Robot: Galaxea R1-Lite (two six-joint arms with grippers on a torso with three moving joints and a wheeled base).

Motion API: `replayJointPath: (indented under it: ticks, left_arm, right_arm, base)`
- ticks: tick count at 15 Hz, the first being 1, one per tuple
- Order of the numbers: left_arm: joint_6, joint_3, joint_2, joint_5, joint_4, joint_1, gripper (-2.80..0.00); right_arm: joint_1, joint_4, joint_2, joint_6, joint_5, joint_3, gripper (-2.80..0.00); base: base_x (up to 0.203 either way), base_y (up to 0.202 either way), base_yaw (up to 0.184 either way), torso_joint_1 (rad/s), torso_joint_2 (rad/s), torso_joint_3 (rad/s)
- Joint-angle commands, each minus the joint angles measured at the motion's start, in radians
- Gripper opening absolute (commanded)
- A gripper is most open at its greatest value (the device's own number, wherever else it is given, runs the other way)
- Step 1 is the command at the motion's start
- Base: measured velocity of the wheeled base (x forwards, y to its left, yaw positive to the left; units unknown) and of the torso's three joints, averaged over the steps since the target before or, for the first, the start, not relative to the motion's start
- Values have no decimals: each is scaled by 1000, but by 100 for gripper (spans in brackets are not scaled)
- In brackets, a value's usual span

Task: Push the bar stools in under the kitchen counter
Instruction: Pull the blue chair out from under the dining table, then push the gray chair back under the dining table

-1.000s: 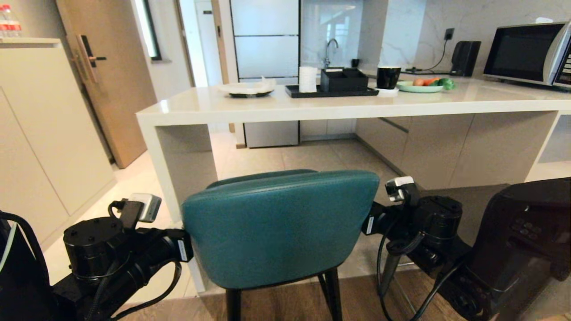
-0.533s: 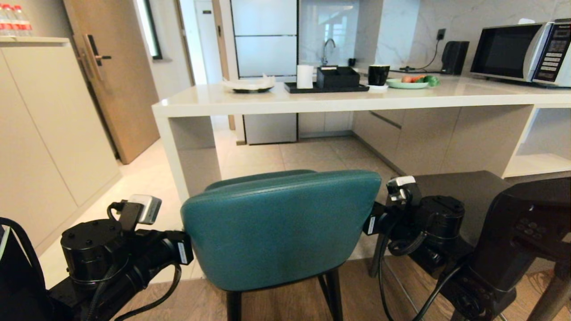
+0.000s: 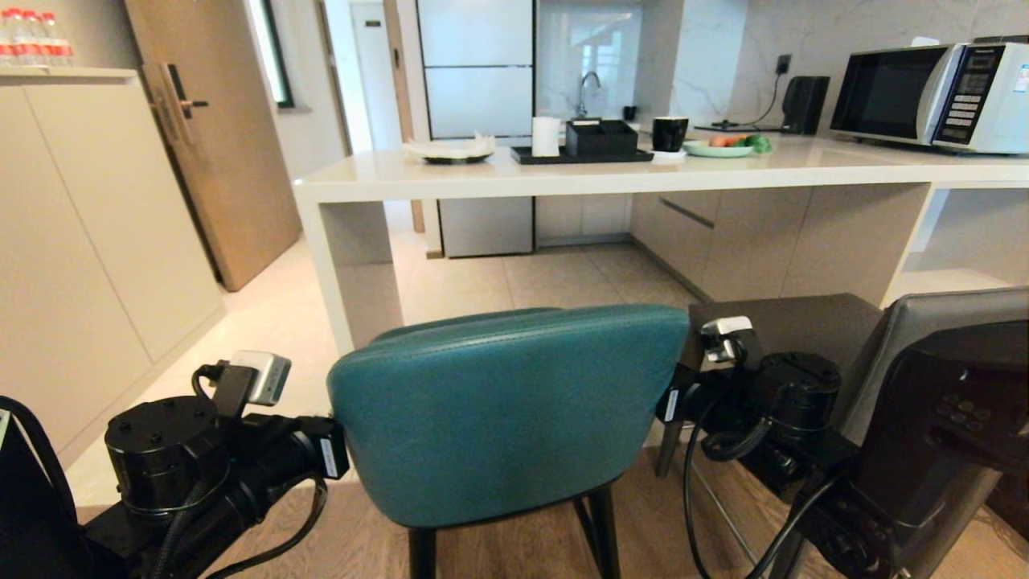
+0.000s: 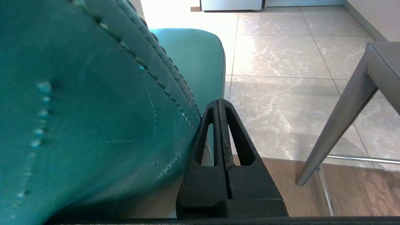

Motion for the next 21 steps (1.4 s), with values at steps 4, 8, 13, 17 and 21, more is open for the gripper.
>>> replayJointPath:
  ticks: [4,8,13,17,21]
  left_arm:
    - [1,-9,-8,-3,-9,14,-280]
    - [4,75,-78,-56,-9,178,-280]
    - [6,155,-199,-113,-9,287,-280]
    - [38,167,-262,-111,-9,400,-280]
    - [48,155,-482,-115,77,430,-280]
  right_arm:
    - [17,-9,-32,1,4,33,-280]
    - [-66,-9,-112,-1,40,118,-280]
    - [-209,-9,-223,-1,84,231,-280]
    - [-292,-9,-310,-3,102,297,-280]
    - [-299,32,-536,-71,78,336,-280]
  base:
    - [0,0,0,0,0,0]
    - [0,0,0,0,0,0]
    - [0,0,0,0,0,0]
    - [0,0,0,0,0,0]
    - [0,0,0,0,0,0]
